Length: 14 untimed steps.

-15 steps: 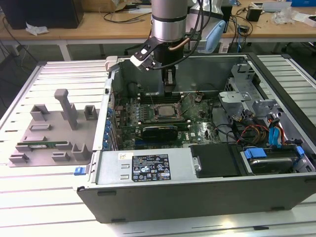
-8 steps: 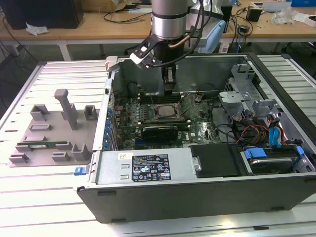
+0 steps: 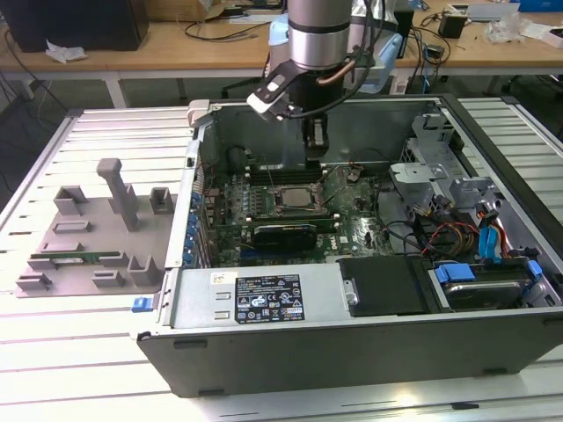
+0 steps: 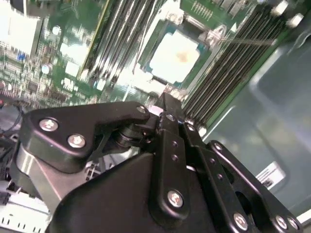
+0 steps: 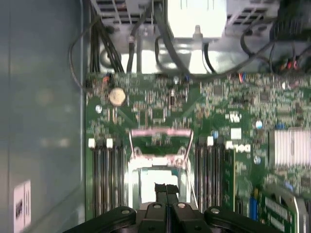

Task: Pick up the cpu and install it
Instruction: 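Close the cpu cover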

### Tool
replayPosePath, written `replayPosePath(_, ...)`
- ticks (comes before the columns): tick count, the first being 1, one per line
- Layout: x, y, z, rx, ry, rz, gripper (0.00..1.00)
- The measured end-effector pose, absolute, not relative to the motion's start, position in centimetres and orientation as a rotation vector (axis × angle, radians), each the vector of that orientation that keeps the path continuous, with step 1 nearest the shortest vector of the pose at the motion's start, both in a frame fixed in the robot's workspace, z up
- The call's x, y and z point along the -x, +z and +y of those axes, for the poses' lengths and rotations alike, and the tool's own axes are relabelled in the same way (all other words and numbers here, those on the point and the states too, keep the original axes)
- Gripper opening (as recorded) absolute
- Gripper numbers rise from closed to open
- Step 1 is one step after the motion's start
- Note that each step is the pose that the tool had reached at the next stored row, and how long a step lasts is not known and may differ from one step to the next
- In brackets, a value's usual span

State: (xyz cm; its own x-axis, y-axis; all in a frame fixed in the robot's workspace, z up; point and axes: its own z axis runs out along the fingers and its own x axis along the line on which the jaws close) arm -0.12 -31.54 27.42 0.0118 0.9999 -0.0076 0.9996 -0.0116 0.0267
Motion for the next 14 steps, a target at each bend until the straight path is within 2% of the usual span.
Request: replayPosePath(14, -6.9, 26.3, -31.5, -2.219, 0.016, 2.193, 0.11)
